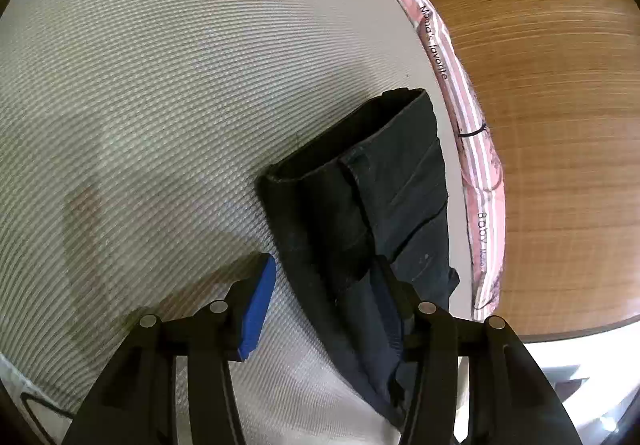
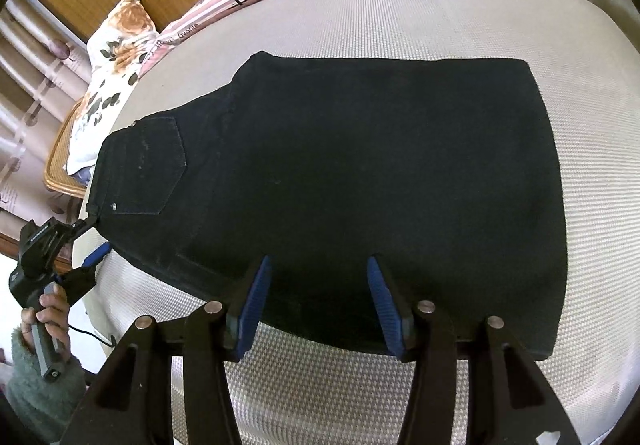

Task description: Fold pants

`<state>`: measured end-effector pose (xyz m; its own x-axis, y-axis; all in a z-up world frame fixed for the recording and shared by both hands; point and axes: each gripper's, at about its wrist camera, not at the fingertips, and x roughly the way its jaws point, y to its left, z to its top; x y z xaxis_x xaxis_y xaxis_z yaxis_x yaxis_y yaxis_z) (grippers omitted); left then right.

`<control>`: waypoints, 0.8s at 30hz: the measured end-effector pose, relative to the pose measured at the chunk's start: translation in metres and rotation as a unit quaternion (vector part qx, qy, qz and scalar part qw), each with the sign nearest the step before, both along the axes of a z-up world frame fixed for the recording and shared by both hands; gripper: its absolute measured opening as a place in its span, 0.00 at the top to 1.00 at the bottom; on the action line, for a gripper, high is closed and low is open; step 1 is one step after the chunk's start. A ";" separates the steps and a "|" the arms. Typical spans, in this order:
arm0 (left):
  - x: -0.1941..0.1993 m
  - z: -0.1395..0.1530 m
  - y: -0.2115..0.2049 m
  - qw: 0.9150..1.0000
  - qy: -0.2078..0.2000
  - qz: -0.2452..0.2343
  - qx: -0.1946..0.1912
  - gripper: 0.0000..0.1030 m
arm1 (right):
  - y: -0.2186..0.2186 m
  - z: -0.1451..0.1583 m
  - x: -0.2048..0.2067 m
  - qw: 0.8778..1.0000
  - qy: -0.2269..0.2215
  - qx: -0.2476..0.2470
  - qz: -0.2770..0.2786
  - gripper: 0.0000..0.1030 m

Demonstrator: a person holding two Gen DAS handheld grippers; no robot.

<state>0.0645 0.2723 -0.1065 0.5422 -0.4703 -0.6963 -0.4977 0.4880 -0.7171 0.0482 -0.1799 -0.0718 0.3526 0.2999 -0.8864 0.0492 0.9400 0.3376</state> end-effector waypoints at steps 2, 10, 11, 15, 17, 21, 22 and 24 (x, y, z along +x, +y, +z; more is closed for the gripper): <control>0.002 -0.003 -0.001 1.000 -0.009 -0.002 0.001 0.51 | 0.000 0.000 0.000 1.000 0.001 0.000 0.000 0.53; 0.005 -0.006 -0.005 0.999 -0.049 0.002 -0.012 0.37 | 0.001 -0.004 0.000 1.000 0.002 0.001 -0.005 0.53; 0.006 -0.006 -0.005 0.998 -0.056 0.005 -0.017 0.36 | 0.002 -0.004 0.001 1.000 0.002 0.000 -0.004 0.53; 0.009 -0.008 -0.002 0.997 -0.065 0.006 -0.029 0.35 | 0.004 -0.005 0.000 1.000 0.002 -0.001 -0.005 0.49; 0.010 -0.008 -0.003 0.997 -0.071 0.001 -0.023 0.37 | 0.004 -0.005 0.001 1.000 0.001 -0.002 -0.004 0.49; 0.010 -0.008 -0.009 0.997 -0.082 -0.011 0.002 0.59 | 0.007 -0.005 0.001 1.000 0.001 -0.004 -0.006 0.47; 0.010 -0.009 -0.009 0.996 -0.084 -0.014 0.007 0.59 | 0.007 -0.005 0.000 1.000 0.001 -0.004 -0.006 0.47; 0.011 -0.012 -0.007 0.996 -0.091 -0.010 -0.004 0.59 | 0.008 -0.005 0.000 1.000 0.000 -0.005 -0.006 0.47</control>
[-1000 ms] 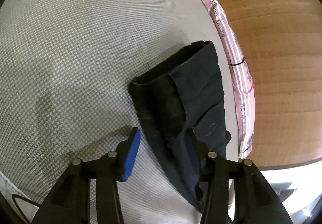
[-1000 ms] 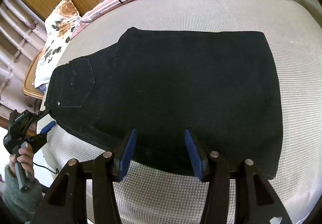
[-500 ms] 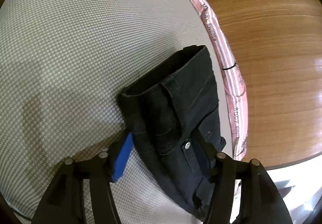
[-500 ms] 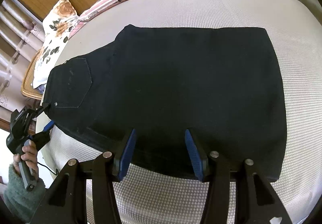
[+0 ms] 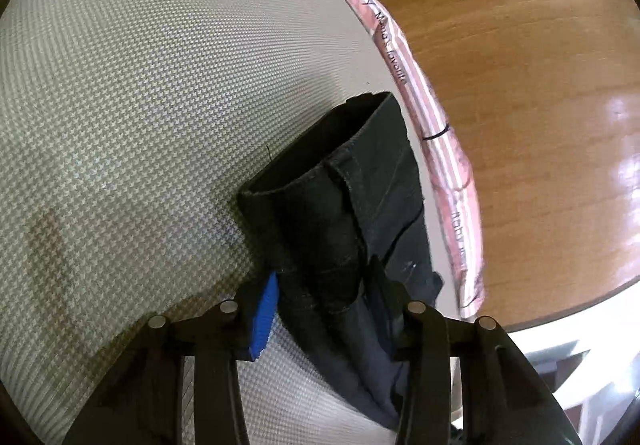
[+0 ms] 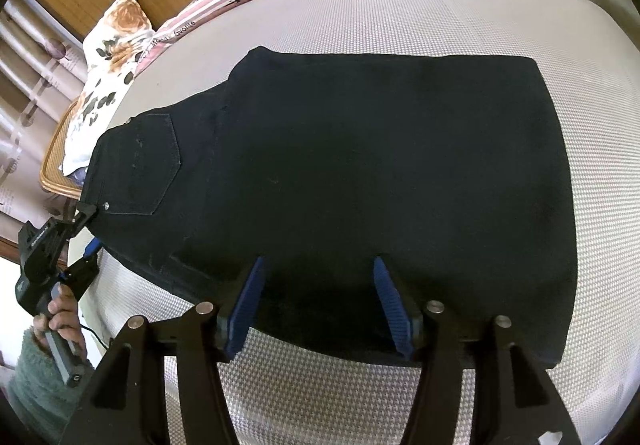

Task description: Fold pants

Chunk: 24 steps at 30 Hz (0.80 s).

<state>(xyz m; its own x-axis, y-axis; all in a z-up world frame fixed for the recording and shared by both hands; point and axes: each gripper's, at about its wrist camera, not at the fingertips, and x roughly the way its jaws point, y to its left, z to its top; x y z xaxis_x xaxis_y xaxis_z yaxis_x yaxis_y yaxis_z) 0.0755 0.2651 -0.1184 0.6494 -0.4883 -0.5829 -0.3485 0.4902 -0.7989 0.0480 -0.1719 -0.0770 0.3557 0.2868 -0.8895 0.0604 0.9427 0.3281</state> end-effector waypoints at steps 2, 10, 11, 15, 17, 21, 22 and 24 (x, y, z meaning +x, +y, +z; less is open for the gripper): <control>0.004 -0.001 0.000 1.000 0.001 -0.001 0.001 0.59 | 0.001 0.000 0.000 1.000 0.000 -0.002 0.001 0.47; 0.019 -0.004 0.002 1.000 -0.005 -0.002 0.004 0.57 | 0.010 -0.001 0.000 1.000 -0.004 -0.016 0.012 0.42; 0.021 -0.004 0.003 1.000 -0.006 -0.002 0.000 0.57 | 0.010 -0.001 0.000 1.000 -0.005 -0.018 0.012 0.42; 0.028 -0.006 0.006 1.000 -0.014 0.006 -0.003 0.57 | 0.011 -0.002 -0.001 1.000 -0.005 -0.015 0.011 0.39; 0.034 -0.006 0.007 1.000 -0.016 0.006 -0.002 0.57 | 0.012 -0.002 -0.001 1.000 -0.004 -0.017 0.011 0.39; 0.036 -0.008 0.009 1.000 -0.017 0.011 -0.007 0.57 | 0.012 -0.001 -0.002 1.000 -0.005 -0.018 0.011 0.38; 0.040 -0.008 0.009 1.000 -0.018 0.013 -0.002 0.57 | 0.012 -0.001 -0.001 1.000 -0.005 -0.017 0.010 0.38; 0.047 -0.008 0.008 1.000 -0.020 0.015 0.003 0.57 | 0.014 -0.001 -0.001 1.000 -0.004 -0.019 0.012 0.36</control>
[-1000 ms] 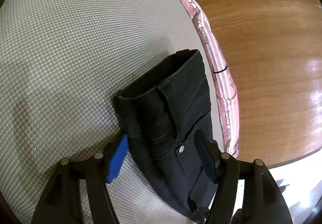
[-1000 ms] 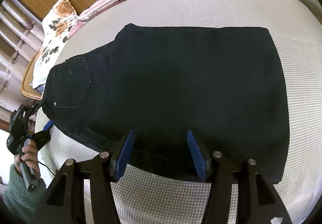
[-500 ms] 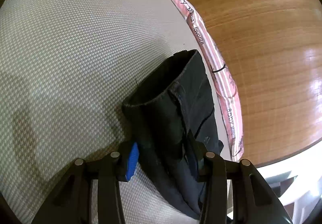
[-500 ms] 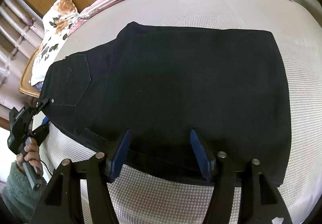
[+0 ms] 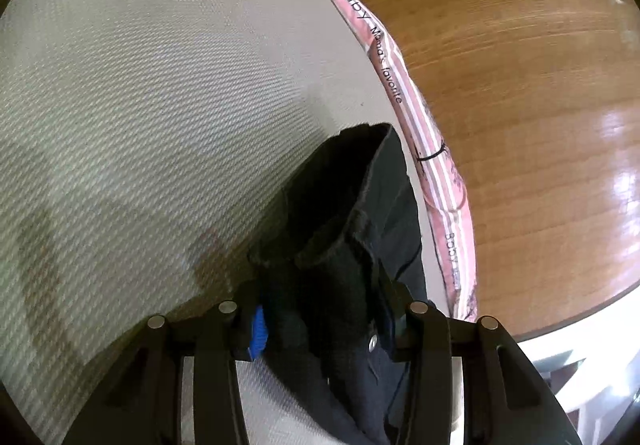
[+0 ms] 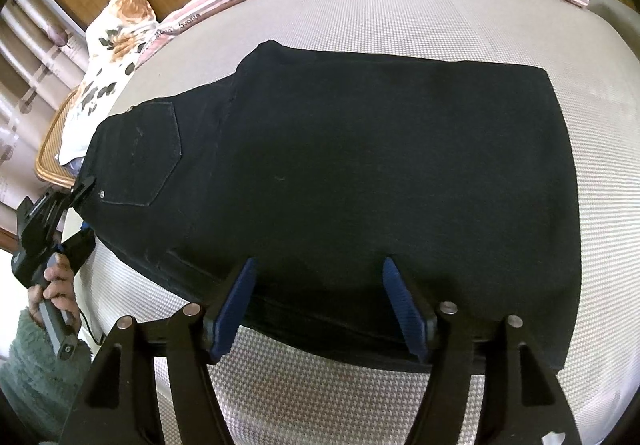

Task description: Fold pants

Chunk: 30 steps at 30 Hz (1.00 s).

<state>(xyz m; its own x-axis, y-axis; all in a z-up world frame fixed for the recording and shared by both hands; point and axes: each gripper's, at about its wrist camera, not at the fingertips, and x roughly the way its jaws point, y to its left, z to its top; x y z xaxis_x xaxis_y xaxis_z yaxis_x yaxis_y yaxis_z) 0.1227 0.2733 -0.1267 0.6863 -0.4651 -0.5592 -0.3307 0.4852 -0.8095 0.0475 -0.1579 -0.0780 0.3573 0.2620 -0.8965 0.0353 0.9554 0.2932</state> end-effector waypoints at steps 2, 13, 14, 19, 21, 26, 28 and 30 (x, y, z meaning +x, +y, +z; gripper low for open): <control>0.003 0.001 -0.002 1.000 0.002 0.000 0.008 0.57 | 0.002 0.000 0.000 1.000 0.001 -0.004 0.000 0.36; 0.006 0.008 -0.010 0.998 0.010 -0.012 0.062 0.68 | 0.003 0.000 0.001 1.000 0.000 -0.008 0.001 0.34; 0.007 0.012 -0.013 0.997 0.011 -0.015 0.075 0.69 | 0.003 0.001 0.001 1.000 0.000 -0.007 -0.001 0.34; 0.015 0.031 -0.024 0.992 0.013 -0.027 0.121 0.70 | 0.003 0.000 0.001 1.000 0.000 0.000 -0.004 0.33; 0.018 0.040 -0.031 0.989 0.012 -0.033 0.141 0.70 | 0.001 0.001 0.001 1.000 0.000 0.004 -0.005 0.32; 0.022 0.069 -0.050 0.984 -0.008 -0.051 0.169 0.72 | -0.005 0.002 0.001 1.000 0.001 0.025 -0.012 0.32; 0.022 0.078 -0.058 0.983 -0.016 -0.058 0.175 0.72 | -0.008 0.003 0.000 0.999 0.003 0.034 -0.016 0.32; 0.025 0.089 -0.067 0.981 -0.022 -0.063 0.181 0.72 | -0.011 0.004 -0.001 0.999 0.005 0.041 -0.021 0.32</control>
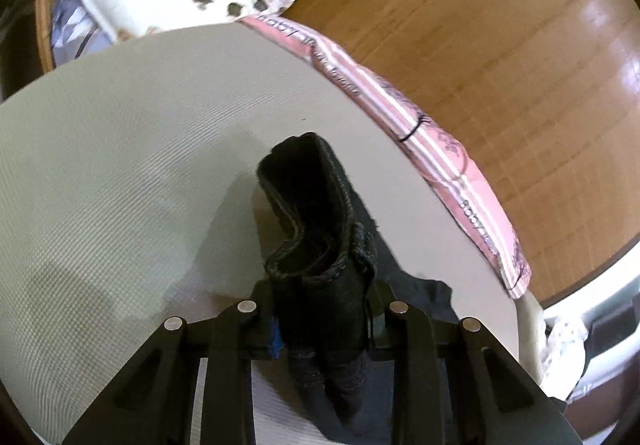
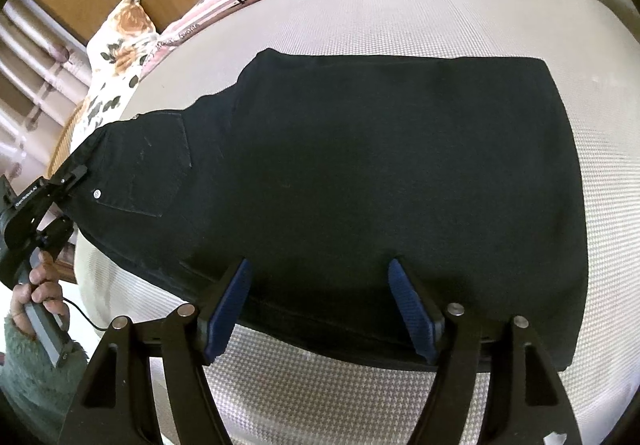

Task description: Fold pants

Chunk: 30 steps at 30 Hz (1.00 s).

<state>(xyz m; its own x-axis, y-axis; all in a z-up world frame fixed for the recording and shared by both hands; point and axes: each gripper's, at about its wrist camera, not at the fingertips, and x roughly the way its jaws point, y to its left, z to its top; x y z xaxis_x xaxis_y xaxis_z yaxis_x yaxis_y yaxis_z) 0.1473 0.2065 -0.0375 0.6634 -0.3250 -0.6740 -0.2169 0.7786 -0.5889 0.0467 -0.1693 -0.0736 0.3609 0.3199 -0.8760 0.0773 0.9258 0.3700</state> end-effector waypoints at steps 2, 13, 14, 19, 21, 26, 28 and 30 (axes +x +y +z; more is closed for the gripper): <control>0.000 0.010 -0.008 1.000 -0.008 -0.010 0.002 0.72 | -0.004 0.005 -0.002 1.000 -0.006 0.007 -0.005 0.32; 0.010 0.064 -0.089 0.993 -0.057 -0.108 0.003 0.73 | -0.056 0.045 -0.016 0.996 -0.058 0.024 -0.070 0.32; 0.011 0.067 -0.100 0.991 -0.058 -0.119 0.003 0.73 | -0.061 0.046 -0.017 0.995 -0.059 0.025 -0.077 0.32; 0.014 0.075 -0.147 0.983 -0.066 -0.169 0.016 0.74 | -0.091 0.049 -0.024 0.991 -0.062 0.041 -0.112 0.32; 0.015 0.075 -0.169 0.979 -0.064 -0.195 0.019 0.74 | -0.102 0.052 -0.028 0.989 -0.065 0.040 -0.124 0.32; 0.012 0.064 -0.229 0.960 -0.060 -0.272 0.022 0.74 | -0.127 0.052 -0.034 0.986 -0.067 0.040 -0.149 0.32; 0.008 0.055 -0.257 0.950 -0.049 -0.308 0.033 0.74 | -0.135 0.050 -0.036 0.984 -0.066 0.043 -0.157 0.32; 0.002 0.043 -0.282 0.939 -0.035 -0.339 0.045 0.74 | -0.142 0.048 -0.036 0.983 -0.065 0.043 -0.164 0.32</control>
